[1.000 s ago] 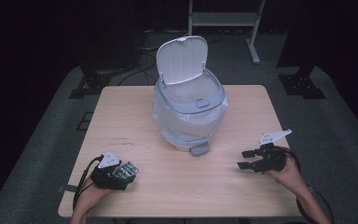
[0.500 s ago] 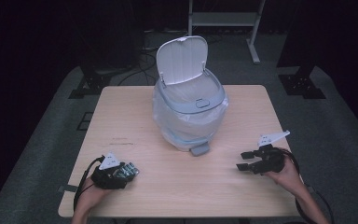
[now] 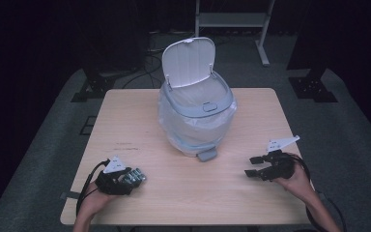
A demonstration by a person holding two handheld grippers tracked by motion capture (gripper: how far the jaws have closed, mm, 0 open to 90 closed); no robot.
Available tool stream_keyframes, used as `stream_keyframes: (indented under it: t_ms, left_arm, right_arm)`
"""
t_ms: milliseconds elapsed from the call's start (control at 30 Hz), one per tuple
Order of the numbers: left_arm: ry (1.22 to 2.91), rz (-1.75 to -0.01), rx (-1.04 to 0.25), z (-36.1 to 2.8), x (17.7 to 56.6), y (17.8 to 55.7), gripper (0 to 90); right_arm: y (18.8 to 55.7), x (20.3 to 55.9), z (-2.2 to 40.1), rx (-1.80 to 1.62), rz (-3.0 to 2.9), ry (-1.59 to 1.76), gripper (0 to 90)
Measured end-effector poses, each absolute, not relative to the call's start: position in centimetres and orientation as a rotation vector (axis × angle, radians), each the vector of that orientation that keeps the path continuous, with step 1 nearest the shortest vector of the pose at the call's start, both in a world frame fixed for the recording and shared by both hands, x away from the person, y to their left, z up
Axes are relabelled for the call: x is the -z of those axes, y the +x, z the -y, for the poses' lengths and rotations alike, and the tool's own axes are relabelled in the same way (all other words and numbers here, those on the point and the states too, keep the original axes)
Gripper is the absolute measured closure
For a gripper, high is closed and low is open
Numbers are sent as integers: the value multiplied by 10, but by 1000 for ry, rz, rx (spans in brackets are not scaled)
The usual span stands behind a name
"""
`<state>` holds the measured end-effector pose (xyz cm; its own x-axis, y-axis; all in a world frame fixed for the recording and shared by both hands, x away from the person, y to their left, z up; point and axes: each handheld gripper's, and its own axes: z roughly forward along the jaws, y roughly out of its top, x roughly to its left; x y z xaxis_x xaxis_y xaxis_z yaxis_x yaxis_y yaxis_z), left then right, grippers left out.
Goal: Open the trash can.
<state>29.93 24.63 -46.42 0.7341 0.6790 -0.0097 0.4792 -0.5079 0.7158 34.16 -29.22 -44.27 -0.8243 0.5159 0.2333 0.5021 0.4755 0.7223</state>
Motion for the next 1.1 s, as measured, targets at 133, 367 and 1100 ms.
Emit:
stream_keyframes:
  t_ms: [133, 367, 1100]
  left_arm:
    - [2216, -845, -344, -243, 458, 299, 333]
    - [2192, -790, -330, -241, 438, 299, 333]
    - [2212, -751, -283, -242, 376, 308, 333]
  right_arm:
    - [341, 442, 289, -1297, -2687, 911, 329]
    - [342, 441, 287, -1295, -2690, 909, 328]
    - [342, 435, 282, -1308, -2702, 876, 328]
